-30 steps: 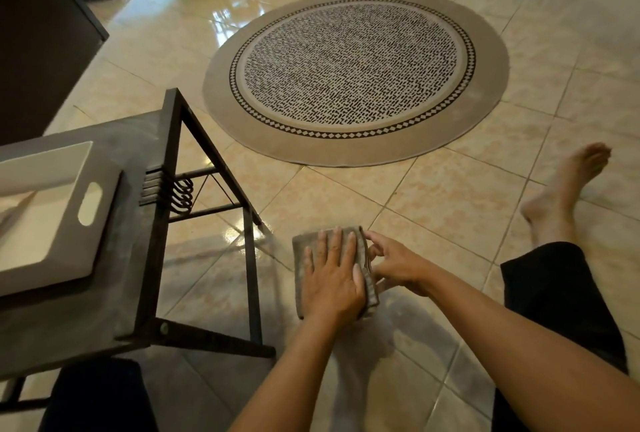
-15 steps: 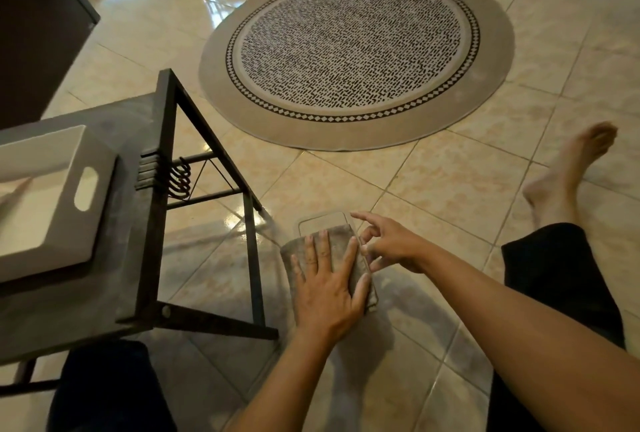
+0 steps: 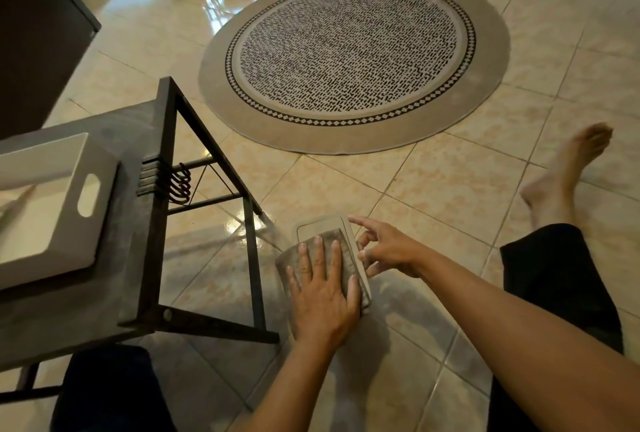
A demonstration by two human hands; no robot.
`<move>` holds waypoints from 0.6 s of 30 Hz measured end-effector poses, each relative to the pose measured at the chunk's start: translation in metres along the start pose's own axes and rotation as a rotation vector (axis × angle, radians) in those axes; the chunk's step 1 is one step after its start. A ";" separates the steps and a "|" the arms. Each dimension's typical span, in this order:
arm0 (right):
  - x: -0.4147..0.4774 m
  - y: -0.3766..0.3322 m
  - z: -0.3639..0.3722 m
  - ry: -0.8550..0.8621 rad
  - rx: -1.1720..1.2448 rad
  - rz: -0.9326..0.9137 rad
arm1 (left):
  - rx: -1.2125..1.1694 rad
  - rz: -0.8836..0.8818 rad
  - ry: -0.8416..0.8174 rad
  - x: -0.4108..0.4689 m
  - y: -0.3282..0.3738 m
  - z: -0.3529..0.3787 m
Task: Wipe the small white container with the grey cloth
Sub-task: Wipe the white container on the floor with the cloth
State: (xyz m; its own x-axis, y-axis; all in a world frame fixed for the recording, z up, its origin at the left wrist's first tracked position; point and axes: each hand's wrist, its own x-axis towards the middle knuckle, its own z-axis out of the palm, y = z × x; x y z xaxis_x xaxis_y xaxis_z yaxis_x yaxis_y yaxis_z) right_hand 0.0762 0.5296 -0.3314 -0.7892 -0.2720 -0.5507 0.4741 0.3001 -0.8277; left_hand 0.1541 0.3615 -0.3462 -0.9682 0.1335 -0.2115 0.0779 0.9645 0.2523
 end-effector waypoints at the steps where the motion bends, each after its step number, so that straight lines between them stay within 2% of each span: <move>1: 0.000 0.001 0.000 -0.007 -0.001 -0.002 | -0.004 0.008 -0.007 -0.002 0.001 0.002; 6: 0.002 0.002 0.000 -0.005 -0.005 -0.013 | 0.012 0.065 0.003 0.032 0.003 -0.001; 11: 0.001 0.003 0.000 0.000 -0.002 -0.015 | -0.043 0.014 -0.034 0.054 0.005 -0.017; 15: 0.002 0.004 -0.003 -0.022 0.009 -0.019 | -0.132 -0.071 0.048 0.078 -0.005 -0.041; 18: 0.002 0.003 -0.002 -0.014 0.007 -0.016 | -0.253 -0.211 -0.098 0.102 -0.029 -0.060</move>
State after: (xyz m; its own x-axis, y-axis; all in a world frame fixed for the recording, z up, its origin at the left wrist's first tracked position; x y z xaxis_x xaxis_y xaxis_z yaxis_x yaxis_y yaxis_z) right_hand 0.0752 0.5315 -0.3350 -0.7910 -0.2899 -0.5387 0.4643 0.2888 -0.8372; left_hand 0.0390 0.3332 -0.3183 -0.9282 -0.0302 -0.3709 -0.1955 0.8877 0.4168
